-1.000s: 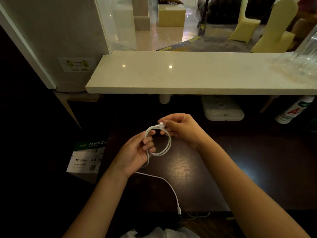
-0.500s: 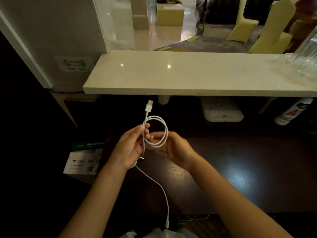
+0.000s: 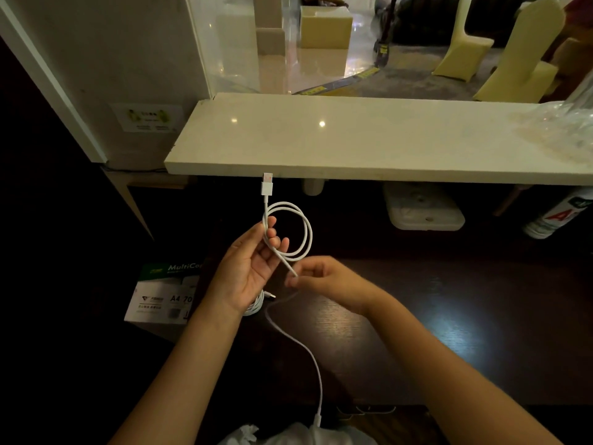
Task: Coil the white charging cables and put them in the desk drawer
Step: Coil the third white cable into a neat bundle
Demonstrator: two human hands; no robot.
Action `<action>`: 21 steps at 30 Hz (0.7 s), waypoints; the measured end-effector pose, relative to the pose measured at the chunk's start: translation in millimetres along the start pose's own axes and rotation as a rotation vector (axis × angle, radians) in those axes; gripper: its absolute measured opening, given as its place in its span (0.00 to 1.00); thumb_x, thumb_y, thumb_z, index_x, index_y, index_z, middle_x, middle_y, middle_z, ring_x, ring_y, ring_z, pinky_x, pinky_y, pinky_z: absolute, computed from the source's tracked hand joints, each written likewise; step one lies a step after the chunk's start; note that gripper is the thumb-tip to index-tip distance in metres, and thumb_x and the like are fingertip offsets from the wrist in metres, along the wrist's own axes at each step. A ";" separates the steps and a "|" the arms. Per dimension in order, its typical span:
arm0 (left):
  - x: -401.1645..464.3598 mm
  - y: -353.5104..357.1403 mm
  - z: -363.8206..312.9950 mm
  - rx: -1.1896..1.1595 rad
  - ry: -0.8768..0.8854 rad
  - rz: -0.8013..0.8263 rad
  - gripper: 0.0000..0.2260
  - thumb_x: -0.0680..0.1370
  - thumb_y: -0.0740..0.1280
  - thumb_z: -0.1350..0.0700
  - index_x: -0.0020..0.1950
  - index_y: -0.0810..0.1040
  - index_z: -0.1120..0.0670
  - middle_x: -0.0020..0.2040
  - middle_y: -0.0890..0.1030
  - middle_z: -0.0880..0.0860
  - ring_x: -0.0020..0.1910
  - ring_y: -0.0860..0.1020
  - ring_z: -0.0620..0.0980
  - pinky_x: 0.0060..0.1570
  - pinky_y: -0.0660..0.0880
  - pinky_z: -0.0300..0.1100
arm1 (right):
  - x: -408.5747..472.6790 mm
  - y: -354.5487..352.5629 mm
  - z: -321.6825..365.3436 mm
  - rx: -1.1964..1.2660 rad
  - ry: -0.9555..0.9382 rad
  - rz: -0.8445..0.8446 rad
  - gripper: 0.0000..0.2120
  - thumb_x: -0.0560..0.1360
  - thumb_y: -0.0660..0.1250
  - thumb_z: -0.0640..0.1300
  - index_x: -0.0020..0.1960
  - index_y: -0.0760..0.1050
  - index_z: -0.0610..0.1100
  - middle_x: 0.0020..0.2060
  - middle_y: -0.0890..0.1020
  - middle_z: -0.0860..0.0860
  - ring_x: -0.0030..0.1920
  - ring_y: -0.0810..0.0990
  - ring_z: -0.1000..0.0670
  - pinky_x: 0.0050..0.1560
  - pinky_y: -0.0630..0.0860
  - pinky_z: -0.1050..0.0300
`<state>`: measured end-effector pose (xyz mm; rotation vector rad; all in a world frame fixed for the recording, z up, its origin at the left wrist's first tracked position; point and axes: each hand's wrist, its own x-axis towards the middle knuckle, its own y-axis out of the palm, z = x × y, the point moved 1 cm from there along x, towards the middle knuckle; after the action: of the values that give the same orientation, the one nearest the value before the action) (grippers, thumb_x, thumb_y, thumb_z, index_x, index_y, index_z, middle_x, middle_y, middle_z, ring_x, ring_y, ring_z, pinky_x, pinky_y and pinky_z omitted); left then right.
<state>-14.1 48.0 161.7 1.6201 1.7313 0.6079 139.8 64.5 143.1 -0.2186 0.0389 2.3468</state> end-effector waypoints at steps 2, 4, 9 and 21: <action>-0.4 -2.1 0.0 0.026 -0.013 0.003 0.10 0.71 0.62 0.57 0.38 0.84 0.55 0.30 0.78 0.48 0.29 0.78 0.41 0.39 0.79 0.36 | -1.9 -14.1 2.0 -0.050 0.003 -0.014 0.04 0.74 0.64 0.33 0.43 0.77 0.38 0.36 0.80 0.51 0.37 0.78 0.60 0.44 0.74 0.69; -2.2 -3.0 1.1 0.042 -0.034 0.022 0.09 0.70 0.64 0.56 0.39 0.84 0.55 0.30 0.78 0.48 0.30 0.78 0.41 0.38 0.79 0.36 | -6.3 -28.7 4.8 -0.132 0.018 0.004 0.06 0.74 0.66 0.34 0.41 0.77 0.42 0.33 0.79 0.54 0.35 0.76 0.61 0.42 0.72 0.69; 0.0 -3.4 -4.2 -0.112 -0.091 0.143 0.14 0.59 0.79 0.55 0.42 0.83 0.56 0.31 0.77 0.47 0.29 0.76 0.40 0.35 0.78 0.35 | -17.3 -59.3 -2.8 -0.418 0.121 0.100 0.07 0.75 0.67 0.44 0.39 0.80 0.45 0.28 0.78 0.56 0.32 0.74 0.58 0.40 0.71 0.65; -13.6 0.9 2.0 0.419 -0.173 0.246 0.05 0.75 0.60 0.60 0.45 0.75 0.58 0.30 0.79 0.49 0.23 0.70 0.40 0.29 0.74 0.36 | -31.7 -94.0 -8.5 -0.183 0.350 -0.047 0.06 0.75 0.65 0.40 0.39 0.76 0.42 0.26 0.71 0.50 0.26 0.70 0.56 0.31 0.71 0.65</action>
<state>-12.1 34.4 163.3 2.1289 1.6162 0.2096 229.3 108.0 143.6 -0.7104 -0.0116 2.2397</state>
